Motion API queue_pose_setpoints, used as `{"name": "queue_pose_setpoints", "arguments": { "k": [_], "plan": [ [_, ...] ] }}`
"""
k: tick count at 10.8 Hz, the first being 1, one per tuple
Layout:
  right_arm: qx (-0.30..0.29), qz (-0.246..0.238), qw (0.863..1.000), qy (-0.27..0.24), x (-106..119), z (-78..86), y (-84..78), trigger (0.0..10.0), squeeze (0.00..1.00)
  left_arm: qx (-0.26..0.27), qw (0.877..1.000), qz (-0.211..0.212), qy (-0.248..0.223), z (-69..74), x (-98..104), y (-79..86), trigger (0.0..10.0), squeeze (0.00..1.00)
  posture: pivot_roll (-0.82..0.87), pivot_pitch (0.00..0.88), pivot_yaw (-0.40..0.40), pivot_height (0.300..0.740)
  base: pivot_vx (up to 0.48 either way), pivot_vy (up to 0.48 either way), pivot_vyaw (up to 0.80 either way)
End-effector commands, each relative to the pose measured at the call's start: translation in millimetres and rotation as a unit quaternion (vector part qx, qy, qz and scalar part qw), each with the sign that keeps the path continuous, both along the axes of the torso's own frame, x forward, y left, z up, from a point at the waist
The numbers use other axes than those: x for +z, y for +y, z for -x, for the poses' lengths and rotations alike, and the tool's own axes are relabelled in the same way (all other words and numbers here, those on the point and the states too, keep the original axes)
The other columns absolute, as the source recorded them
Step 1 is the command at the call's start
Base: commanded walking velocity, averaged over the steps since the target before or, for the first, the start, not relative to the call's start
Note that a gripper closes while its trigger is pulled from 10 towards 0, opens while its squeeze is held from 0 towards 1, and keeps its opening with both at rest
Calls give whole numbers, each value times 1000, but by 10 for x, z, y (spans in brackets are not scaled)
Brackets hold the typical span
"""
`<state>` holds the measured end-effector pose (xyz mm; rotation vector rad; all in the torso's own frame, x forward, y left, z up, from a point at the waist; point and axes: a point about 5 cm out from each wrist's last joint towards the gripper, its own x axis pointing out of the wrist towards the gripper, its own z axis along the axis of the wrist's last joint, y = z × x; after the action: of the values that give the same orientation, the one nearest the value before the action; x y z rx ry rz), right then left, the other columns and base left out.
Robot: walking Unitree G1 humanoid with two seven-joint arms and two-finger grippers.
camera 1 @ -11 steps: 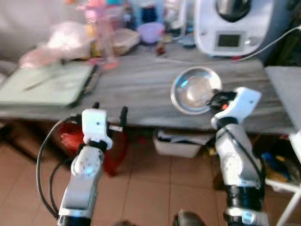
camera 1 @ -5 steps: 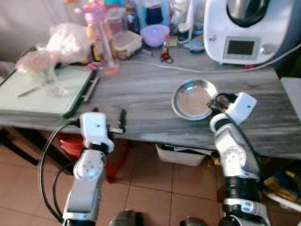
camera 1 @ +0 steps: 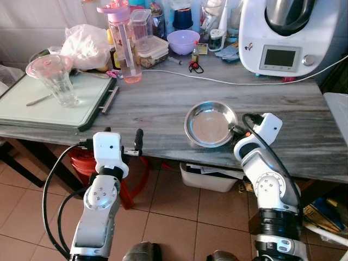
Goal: Setting the table
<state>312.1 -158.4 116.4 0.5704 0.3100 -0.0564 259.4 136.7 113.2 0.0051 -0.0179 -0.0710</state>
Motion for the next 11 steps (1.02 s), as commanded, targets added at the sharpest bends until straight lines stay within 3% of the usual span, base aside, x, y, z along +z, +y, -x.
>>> {"name": "queue_pose_setpoints", "arguments": {
  "k": [1, 4, 6, 9, 11],
  "plan": [
    [8, 1, 1000, 9, -4, -25, 29, 10000, 1000, -4, 1000, -4, -6, 1, 44, -4, 10000, 0, 34, 74, 71, 740, 0, 0, 0],
    [18, 13, 1000, -9, 97, -95, 36, 10000, 1000, 2, 1000, -7, -3, 1, 39, 26, 10000, 0, 40, 73, 69, 740, 0, 0, 0],
    [26, 61, 995, -77, 299, -117, 30, 10000, 1000, 10, 1000, -8, -4, 5, 41, 31, 10000, 0, 38, 70, 67, 740, 0, 0, 0],
    [20, 160, 972, -169, 447, -4, -23, 10000, 1000, 25, 1000, -3, 1, 38, 2, 53, 10000, 0, 40, 46, 71, 740, 0, 0, 0],
    [25, 219, 956, -192, 425, 85, -55, 10000, 1000, 25, 1000, -1, 9, 61, -50, 38, 10000, 0, 34, 20, 68, 740, 0, 0, 0]
  ]
}}
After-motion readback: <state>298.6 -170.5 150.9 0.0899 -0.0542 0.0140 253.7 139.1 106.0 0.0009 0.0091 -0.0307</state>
